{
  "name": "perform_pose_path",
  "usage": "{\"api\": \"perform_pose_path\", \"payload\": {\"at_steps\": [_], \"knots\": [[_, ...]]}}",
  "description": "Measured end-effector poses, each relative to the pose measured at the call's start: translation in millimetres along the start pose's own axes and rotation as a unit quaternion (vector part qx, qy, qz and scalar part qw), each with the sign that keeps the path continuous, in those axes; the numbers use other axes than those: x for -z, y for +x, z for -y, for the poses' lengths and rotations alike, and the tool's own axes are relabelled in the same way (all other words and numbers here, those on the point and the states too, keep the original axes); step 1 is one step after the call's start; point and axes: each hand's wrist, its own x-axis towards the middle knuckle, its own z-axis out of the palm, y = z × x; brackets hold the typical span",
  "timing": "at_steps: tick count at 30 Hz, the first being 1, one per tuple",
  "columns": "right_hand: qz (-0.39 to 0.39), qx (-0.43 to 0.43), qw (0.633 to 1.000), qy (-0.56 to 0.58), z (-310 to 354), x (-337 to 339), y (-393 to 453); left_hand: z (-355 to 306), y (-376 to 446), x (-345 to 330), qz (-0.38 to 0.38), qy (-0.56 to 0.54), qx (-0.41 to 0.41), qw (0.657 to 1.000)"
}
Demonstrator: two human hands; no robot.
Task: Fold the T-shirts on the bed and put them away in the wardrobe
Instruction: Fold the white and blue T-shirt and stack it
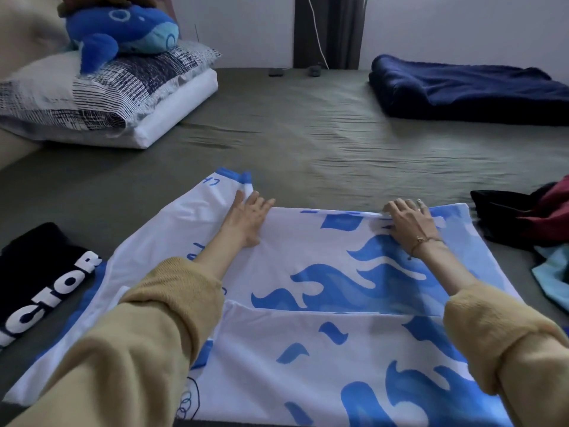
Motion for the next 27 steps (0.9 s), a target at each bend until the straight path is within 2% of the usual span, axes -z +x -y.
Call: {"api": "perform_pose_path", "payload": {"at_steps": [2, 4, 10, 13, 19, 27], "knots": [[-0.059, 0.013, 0.997, 0.038, -3.9, 5.1, -10.1, 2.5, -5.9, 2.0, -0.033, 0.046, 0.007, 0.998], [-0.076, 0.015, 0.996, 0.045, -7.4, 12.1, -23.9, 6.7, -13.7, 1.9, -0.048, 0.081, 0.014, 0.995], [-0.014, -0.033, 0.999, 0.001, -10.4, 31.8, -64.5, 11.4, -52.2, -0.4, -0.025, 0.132, 0.02, 0.991], [-0.019, -0.024, 1.0, -0.003, -8.6, 37.0, -83.4, 4.2, -73.0, -2.0, -0.018, 0.134, 0.012, 0.991], [0.053, -0.022, 0.997, -0.048, -7.2, 42.5, -124.2, -11.2, -112.6, -0.2, 0.017, 0.094, -0.003, 0.995], [0.072, -0.024, 0.996, -0.048, -7.0, 62.1, -151.4, -8.2, -140.4, 15.3, 0.019, 0.111, -0.04, 0.993]]}}
